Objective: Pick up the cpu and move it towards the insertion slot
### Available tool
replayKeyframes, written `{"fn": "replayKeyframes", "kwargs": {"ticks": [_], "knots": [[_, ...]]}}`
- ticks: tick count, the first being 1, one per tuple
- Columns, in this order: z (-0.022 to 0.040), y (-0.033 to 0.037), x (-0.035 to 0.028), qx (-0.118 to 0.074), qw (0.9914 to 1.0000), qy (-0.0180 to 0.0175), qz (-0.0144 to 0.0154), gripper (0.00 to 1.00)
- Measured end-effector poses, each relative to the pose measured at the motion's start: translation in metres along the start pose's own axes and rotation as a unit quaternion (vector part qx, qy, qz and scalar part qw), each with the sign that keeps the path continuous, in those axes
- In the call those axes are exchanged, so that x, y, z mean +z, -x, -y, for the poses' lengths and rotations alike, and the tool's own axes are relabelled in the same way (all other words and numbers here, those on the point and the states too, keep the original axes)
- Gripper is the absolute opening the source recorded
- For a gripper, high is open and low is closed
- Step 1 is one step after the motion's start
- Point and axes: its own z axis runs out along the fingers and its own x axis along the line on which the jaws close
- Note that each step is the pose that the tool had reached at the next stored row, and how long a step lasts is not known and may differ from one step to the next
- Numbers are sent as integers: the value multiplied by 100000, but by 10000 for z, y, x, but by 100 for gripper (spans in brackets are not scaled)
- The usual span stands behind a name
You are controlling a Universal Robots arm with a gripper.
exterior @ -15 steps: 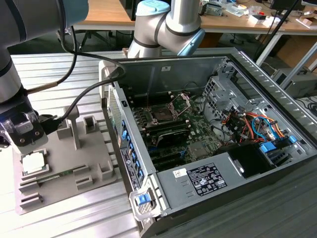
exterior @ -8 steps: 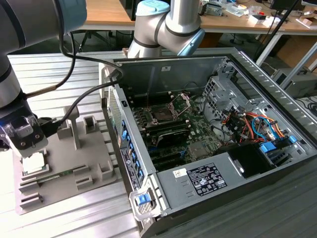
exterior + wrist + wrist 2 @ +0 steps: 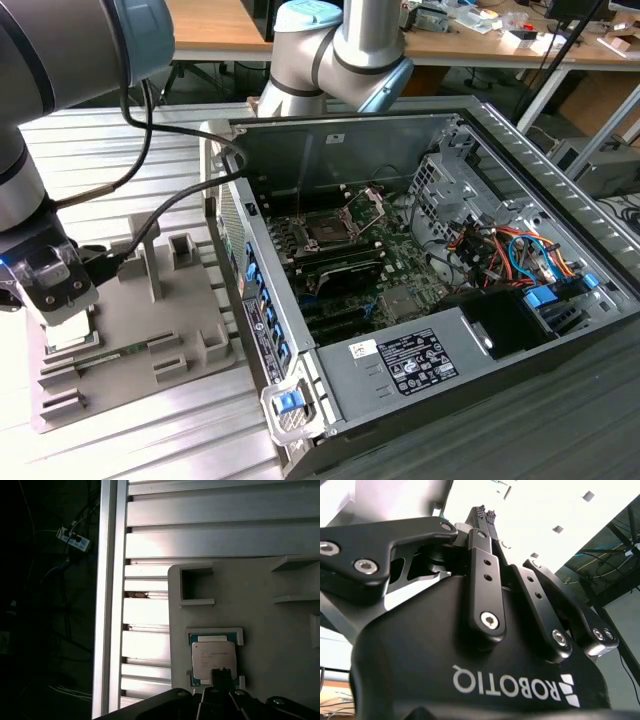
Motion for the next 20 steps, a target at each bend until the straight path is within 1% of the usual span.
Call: {"fn": "replayKeyframes", "kwargs": {"ticks": [5,9,18,19,20], "knots": [[3,-5,87,-8,100000,-1,0,11],[5,-5,139,-8,100000,-1,0,11],[5,-5,147,-9,100000,-1,0,11],[5,-5,147,-10,100000,0,-2,11],[5,-5,147,-6,100000,-3,-3,16]]}}
